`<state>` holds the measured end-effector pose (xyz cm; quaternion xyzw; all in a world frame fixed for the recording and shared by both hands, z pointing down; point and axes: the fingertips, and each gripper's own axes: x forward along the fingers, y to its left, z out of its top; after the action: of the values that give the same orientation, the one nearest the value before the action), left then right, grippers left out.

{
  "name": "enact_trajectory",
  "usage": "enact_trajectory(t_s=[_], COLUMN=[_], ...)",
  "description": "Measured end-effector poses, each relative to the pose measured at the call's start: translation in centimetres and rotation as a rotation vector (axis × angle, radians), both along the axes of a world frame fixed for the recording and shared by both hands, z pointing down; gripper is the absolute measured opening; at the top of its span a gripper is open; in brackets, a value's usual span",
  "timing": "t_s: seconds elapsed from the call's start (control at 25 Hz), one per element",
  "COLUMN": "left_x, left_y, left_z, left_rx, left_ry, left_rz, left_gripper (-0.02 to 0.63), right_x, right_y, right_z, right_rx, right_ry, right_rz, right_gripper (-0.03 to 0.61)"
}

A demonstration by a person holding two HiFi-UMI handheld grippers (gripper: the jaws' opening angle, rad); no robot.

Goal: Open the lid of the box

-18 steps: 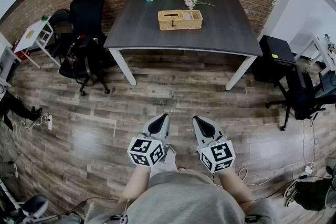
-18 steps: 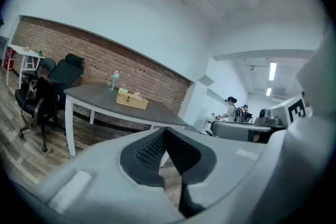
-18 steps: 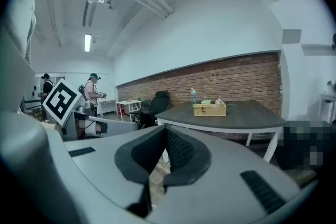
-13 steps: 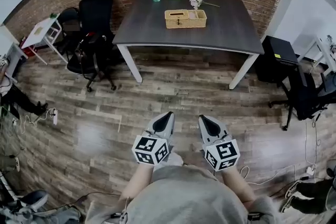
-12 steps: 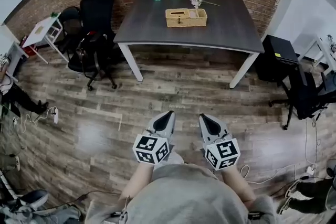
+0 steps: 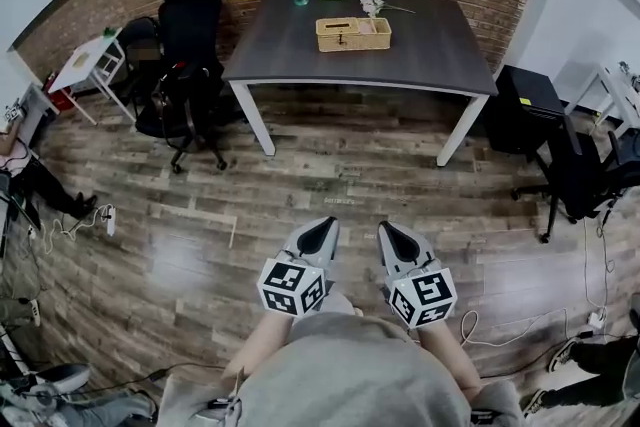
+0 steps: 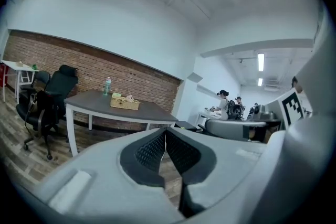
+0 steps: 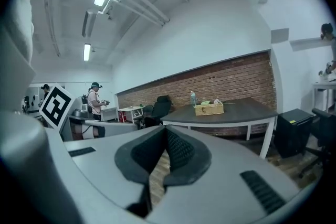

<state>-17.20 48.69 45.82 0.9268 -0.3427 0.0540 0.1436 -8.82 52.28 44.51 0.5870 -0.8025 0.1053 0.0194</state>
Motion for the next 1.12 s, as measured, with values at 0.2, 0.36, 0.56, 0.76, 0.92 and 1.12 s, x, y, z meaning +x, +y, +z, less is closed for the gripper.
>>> enact_trajectory(t_s=[0.2,0.36,0.56,0.76,0.92,1.12], left_x=[-0.2,-0.7,-0.5,-0.4,-0.2,0.5], left_y=[1.2,1.5,1.3,0.4,-1.1,-4.3], left_z=[-0.6,-0.8,-0.1,-0.1,0.1,0.7], left_rx=[0.004,0.005,-0.01,-0.009,-0.01,-0.015], left_ry=[0.021,0.024,0.01,0.023,0.026,0.022], left_rz=[-0.032,-0.049,-0.052,-0.049,-0.05,-0.049], left_gripper=[0.018,0.018,0.018,0.02,0.023,0.066], right_x=[-0.2,-0.9,-1.6,-1.6,-1.2,-0.3], right_y=[0.9,0.8,0.7,0.2,-1.5,-4.9], right_z=[0.0,-0.2,0.5,1.4,1.7,1.9], right_rx=[0.002,0.008,-0.009,-0.039,-0.044,-0.044], right_ry=[-0.019,-0.025,-0.035,-0.046,-0.054,-0.066], right_rz=[-0.024,-0.063,-0.106,-0.122,-0.129,-0.14], right_gripper=[0.002,0.002,0.003,0.026,0.069,0.135])
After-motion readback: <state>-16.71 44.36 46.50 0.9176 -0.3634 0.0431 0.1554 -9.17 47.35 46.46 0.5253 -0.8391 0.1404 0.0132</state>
